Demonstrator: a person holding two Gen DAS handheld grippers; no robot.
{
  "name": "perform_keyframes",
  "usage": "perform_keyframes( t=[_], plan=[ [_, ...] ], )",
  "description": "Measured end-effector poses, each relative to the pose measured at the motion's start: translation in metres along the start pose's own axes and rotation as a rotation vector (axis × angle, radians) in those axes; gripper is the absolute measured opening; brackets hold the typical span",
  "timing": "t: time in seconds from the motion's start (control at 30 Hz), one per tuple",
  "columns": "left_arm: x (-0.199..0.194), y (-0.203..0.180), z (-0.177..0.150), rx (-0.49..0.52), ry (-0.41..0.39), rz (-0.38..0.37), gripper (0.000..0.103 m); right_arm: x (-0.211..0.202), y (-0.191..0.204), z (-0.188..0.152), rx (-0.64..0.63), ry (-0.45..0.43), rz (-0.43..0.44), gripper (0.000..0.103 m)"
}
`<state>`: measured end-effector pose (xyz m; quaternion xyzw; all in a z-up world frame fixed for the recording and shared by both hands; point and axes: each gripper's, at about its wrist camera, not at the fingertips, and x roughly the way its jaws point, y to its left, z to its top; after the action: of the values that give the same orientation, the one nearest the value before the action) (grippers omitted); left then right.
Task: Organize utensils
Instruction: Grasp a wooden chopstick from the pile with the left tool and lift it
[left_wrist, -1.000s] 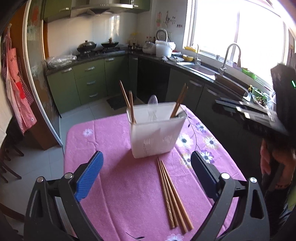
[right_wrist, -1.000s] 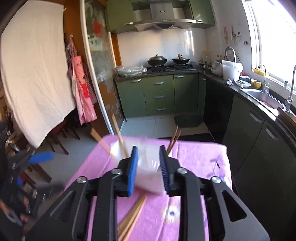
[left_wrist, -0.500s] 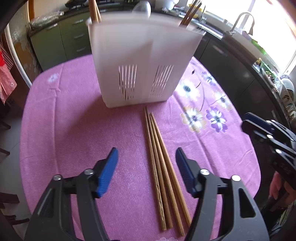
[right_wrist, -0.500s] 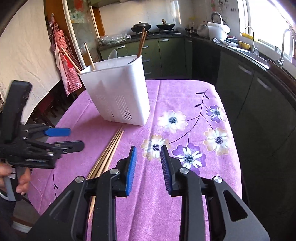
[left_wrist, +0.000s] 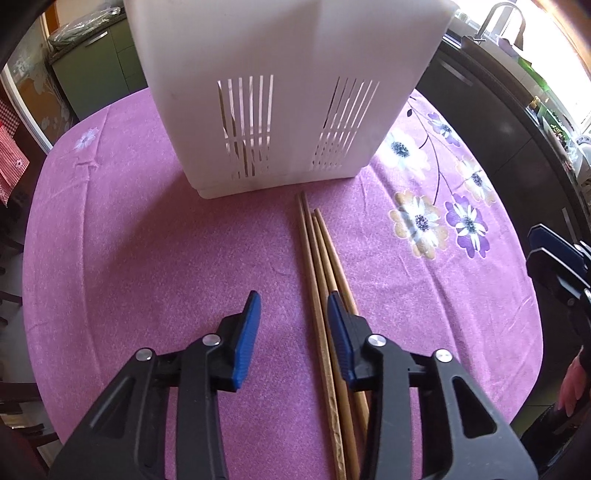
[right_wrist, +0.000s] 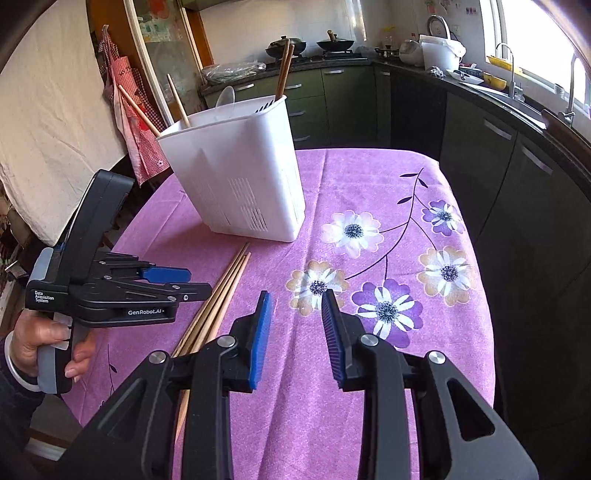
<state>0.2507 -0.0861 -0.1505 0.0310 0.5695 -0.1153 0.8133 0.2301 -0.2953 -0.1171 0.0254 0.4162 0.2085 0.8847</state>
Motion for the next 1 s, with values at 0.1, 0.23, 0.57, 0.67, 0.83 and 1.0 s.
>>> perform_keyframes(
  t=[0.1,0.23,0.57,0.67,0.83,1.0],
  plan=[
    [0.009,-0.004,0.003,0.006,0.012,0.011,0.032,0.0,0.0,0.001,0.001,0.001,0.006,0.028],
    [0.012,-0.006,0.005,0.002,0.021,0.019,0.031,0.0,0.0,0.001,0.002,0.002,0.007,0.029],
    [0.027,-0.026,0.023,0.021,0.056,0.054,0.031,0.002,0.004,0.0,-0.003,0.011,0.028,0.03],
    [0.028,-0.026,0.023,0.02,0.067,0.072,0.03,0.001,0.001,-0.001,0.002,0.01,0.026,0.03],
    [0.025,-0.015,0.02,-0.026,0.057,0.028,0.029,0.001,-0.002,0.0,0.01,0.008,0.028,0.03],
    [0.024,-0.009,0.02,-0.037,0.057,0.041,0.029,0.003,0.001,0.0,0.003,0.015,0.032,0.031]
  ],
)
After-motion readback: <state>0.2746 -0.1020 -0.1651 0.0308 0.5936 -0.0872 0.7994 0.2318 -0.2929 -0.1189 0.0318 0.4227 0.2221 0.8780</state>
